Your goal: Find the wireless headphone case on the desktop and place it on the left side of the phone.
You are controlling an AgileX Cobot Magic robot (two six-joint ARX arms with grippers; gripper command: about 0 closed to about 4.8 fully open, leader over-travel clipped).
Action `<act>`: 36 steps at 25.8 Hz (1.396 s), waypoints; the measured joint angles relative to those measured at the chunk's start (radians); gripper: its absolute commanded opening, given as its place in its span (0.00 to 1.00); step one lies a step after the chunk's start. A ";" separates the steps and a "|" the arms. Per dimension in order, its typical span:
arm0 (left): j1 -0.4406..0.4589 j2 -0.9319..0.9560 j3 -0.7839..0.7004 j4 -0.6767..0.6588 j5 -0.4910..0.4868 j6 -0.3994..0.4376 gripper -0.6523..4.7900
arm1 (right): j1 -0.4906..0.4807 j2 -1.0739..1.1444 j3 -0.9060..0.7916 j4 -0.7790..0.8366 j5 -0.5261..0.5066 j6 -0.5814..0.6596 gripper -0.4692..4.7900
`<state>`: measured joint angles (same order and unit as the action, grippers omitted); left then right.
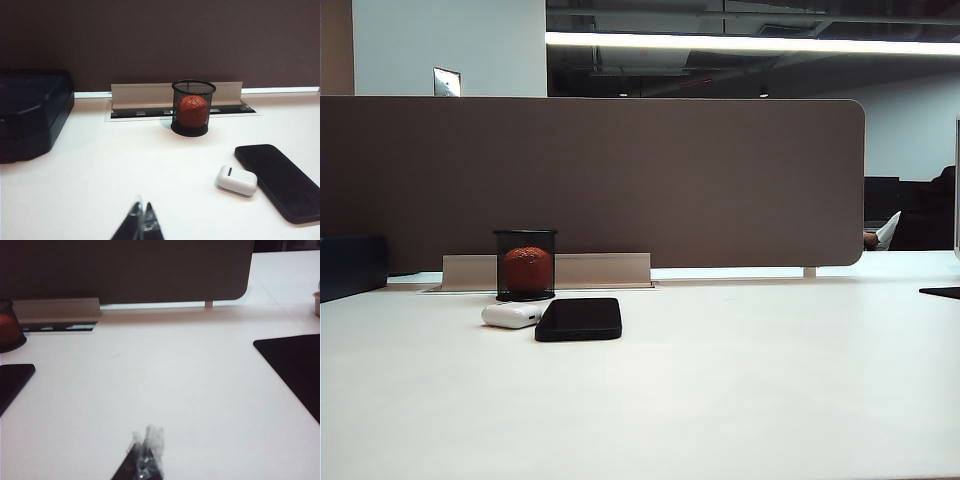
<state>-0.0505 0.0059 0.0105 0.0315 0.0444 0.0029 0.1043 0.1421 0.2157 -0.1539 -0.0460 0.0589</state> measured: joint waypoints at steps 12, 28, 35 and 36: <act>0.000 0.000 0.000 -0.002 0.000 0.000 0.11 | 0.000 -0.129 -0.111 0.034 0.000 -0.003 0.08; 0.000 0.000 0.000 -0.002 0.000 0.000 0.11 | 0.000 -0.145 -0.202 0.113 0.000 -0.040 0.08; 0.000 0.000 0.000 -0.002 0.000 0.000 0.11 | 0.000 -0.144 -0.202 0.113 0.000 -0.057 0.08; 0.000 0.000 0.000 -0.002 0.000 0.000 0.11 | 0.000 -0.144 -0.202 0.113 0.000 -0.057 0.08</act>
